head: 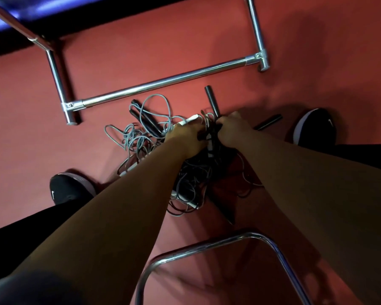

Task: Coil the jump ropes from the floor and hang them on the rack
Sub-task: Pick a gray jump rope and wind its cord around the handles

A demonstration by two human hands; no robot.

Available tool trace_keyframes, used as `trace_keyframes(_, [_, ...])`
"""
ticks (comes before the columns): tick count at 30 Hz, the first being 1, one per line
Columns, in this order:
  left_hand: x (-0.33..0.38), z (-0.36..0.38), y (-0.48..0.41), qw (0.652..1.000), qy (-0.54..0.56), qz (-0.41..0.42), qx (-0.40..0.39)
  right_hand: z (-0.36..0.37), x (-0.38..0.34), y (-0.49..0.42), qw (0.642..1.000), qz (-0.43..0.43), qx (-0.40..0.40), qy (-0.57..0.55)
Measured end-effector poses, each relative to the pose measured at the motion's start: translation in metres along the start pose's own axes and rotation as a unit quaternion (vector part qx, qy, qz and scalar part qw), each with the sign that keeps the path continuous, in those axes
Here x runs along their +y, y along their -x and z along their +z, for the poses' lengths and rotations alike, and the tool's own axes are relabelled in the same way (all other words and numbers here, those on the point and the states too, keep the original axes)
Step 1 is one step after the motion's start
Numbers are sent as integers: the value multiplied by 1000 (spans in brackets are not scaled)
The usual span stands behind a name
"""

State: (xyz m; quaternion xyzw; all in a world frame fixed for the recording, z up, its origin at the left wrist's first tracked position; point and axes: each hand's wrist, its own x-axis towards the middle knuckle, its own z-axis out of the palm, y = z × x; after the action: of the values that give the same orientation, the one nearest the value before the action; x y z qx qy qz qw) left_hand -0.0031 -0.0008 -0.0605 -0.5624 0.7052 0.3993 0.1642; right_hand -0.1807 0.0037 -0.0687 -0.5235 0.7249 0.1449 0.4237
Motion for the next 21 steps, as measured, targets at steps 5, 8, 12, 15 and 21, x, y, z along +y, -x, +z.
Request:
trace_keyframes(5, [-10,5,-3,1000,17,-4,19,7,3,1,1000,-18,12,12])
trace_keyframes(8, [-11,3,-1,996,50,-54,50,8,5,5,999,-16,6,-29])
trace_keyframes(12, [-17,2,1,983,103,-115,100,11,8,9,999,-40,16,3])
trace_keyframes(15, [-26,3,2,968,151,-126,158,8,8,10,997,-43,57,20])
trace_keyframes(21, [-31,-6,2,921,226,-130,290,2,19,1,971,-34,218,-95])
